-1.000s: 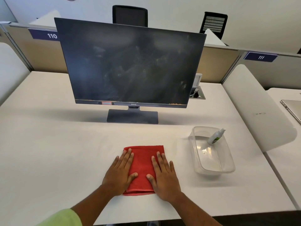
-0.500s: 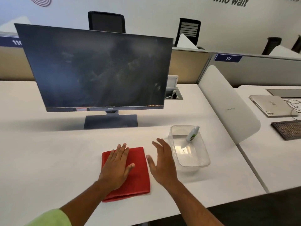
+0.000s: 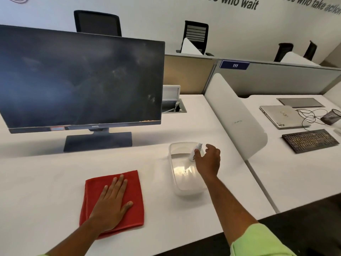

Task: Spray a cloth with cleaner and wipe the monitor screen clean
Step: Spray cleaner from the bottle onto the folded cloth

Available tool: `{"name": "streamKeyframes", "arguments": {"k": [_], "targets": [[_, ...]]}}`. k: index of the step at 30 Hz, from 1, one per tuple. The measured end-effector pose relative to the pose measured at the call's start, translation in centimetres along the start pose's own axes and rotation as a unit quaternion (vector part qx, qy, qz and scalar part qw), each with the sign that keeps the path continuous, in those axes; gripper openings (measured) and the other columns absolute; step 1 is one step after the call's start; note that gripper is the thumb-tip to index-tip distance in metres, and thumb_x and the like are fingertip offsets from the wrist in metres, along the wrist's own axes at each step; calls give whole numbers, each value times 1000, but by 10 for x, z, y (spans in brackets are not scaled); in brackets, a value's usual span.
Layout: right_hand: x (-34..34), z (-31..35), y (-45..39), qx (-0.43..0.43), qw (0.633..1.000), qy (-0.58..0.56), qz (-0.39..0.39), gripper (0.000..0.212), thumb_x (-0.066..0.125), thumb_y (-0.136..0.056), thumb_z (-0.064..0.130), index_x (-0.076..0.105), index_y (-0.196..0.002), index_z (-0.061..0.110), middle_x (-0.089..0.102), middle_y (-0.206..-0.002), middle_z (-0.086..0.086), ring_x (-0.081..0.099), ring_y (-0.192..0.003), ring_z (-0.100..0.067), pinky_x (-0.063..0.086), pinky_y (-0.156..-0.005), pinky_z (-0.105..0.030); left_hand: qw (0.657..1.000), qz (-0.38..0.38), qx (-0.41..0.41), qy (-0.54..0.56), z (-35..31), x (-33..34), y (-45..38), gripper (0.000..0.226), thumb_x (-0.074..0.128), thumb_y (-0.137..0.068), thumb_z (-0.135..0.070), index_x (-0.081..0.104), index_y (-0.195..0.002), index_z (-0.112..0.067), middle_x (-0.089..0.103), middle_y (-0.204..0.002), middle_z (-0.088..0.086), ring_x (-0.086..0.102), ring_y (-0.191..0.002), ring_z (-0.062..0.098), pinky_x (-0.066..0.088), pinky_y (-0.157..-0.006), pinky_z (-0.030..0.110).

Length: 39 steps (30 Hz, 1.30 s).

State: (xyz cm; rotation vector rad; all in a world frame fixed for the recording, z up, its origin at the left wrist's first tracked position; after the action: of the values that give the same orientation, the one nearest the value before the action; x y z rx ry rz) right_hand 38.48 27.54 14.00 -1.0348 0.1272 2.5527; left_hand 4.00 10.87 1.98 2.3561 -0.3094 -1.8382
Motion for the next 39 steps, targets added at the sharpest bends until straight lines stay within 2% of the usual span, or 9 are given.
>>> {"name": "streamKeyframes", "arguments": {"k": [3,8,16,22,26,29,33,36,39], "targets": [[5,1,-14,-15,1000,18,15,49,74,-96,37,61,-137,13,59,-133,-12,58,-123,-33,52,-99,-43,1000,-3,1,3,0,2,-1,95,-15,-79,-82,-23,-154,-25,-32,-161,-8,-28,-149,14,-10,-124,37],[6,10,-24,-39,999,30,-6,25,70,-98,33,71,-119,20,63,-117,-7,59,-112,-31,51,-87,-38,1000,-9,-3,7,2,4,0,95,-12,-81,-83,-19,-156,-25,-28,-163,-9,-26,-150,12,-13,-120,35],[-4,24,-15,-91,995,-41,-15,10,77,-94,24,75,-104,23,73,-108,9,61,-111,-20,40,-79,-28,1000,-6,-12,20,1,-1,1,96,-10,-79,-84,-18,-156,-27,-27,-163,-10,-25,-150,11,-10,-123,36],[-19,68,24,-162,980,-112,-11,16,74,-97,16,75,-110,25,75,-114,15,65,-109,-11,51,-87,-30,997,5,-35,62,-3,-15,-2,93,21,-88,-75,-4,-161,-24,-16,-167,-7,-17,-152,14,-8,-121,34],[-15,97,62,-193,967,-165,27,20,71,-99,11,74,-113,24,75,-117,15,66,-109,-6,54,-83,-20,989,-39,-59,129,-22,-50,-6,78,44,-98,-59,13,-160,-22,7,-169,0,1,-156,23,6,-124,40],[-3,115,94,-151,952,-251,92,18,66,-102,8,74,-115,19,76,-118,10,67,-109,-4,51,-82,-10,959,-115,-64,253,-32,-87,-3,66,52,-98,-53,30,-154,-26,30,-162,-4,26,-150,19,27,-120,37],[23,128,130,-88,917,-343,183,23,61,-105,9,73,-114,26,77,-112,10,70,-111,-8,60,-90,-23,917,-144,-44,370,-43,-124,3,67,61,-94,-50,32,-152,-33,36,-146,-22,42,-131,3,42,-105,31],[43,133,152,-45,882,-399,248,22,56,-107,12,73,-118,21,79,-112,2,73,-111,-18,62,-85,-29,911,-108,-16,397,-46,-137,15,61,64,-95,-43,37,-149,-34,50,-133,-20,58,-111,4,55,-93,27],[56,139,171,-28,867,-406,286,23,53,-107,13,71,-121,21,80,-113,4,72,-116,-20,62,-86,-28,917,-96,-2,388,-39,-137,32,48,65,-94,-44,51,-138,-30,62,-119,-17,63,-100,2,57,-89,30]]}}
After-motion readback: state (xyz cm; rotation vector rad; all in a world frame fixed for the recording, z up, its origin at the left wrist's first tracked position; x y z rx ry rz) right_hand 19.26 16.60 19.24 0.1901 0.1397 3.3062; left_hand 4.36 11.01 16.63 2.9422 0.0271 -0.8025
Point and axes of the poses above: each hand's wrist, its own y-axis away from the middle knuckle, its own x-axis out of the palm, z = x × y, the point moved 7 cm from there along -y, towards the middle knuckle
